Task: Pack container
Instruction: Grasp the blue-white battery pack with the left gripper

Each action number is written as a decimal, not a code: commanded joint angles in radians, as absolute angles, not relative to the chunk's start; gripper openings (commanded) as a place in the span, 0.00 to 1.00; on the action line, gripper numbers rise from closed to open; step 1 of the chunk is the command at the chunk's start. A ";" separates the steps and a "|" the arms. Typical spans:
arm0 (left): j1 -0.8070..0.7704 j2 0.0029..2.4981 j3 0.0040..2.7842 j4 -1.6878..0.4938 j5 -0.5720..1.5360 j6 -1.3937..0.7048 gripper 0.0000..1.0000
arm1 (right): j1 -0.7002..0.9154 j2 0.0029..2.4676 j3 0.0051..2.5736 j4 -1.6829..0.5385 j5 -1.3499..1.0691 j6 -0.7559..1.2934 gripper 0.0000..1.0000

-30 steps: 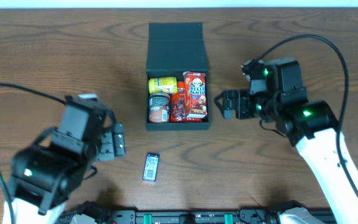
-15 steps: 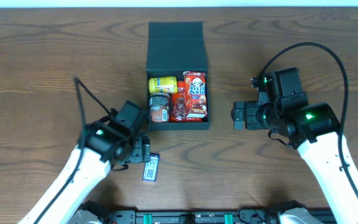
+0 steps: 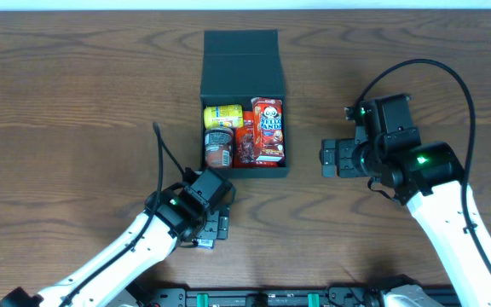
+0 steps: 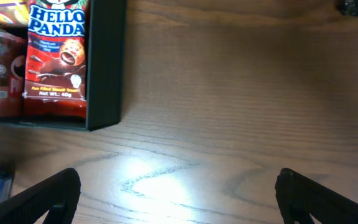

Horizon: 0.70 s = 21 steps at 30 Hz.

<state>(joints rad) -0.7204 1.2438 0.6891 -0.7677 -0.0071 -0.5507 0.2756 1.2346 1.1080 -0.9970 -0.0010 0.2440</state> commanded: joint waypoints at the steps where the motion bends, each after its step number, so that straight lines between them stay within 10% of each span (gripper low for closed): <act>1: -0.723 1.266 0.659 -0.748 -0.033 -0.590 0.95 | 0.284 1.229 1.099 -0.994 0.027 0.231 0.99; 17: -0.723 1.414 0.603 -0.627 -0.033 -0.712 0.97 | 0.284 1.229 1.099 -0.991 0.027 0.230 0.99; 21: -0.723 1.420 0.603 -0.622 -0.033 -0.712 0.71 | 0.284 1.229 1.099 -0.991 0.027 0.230 0.99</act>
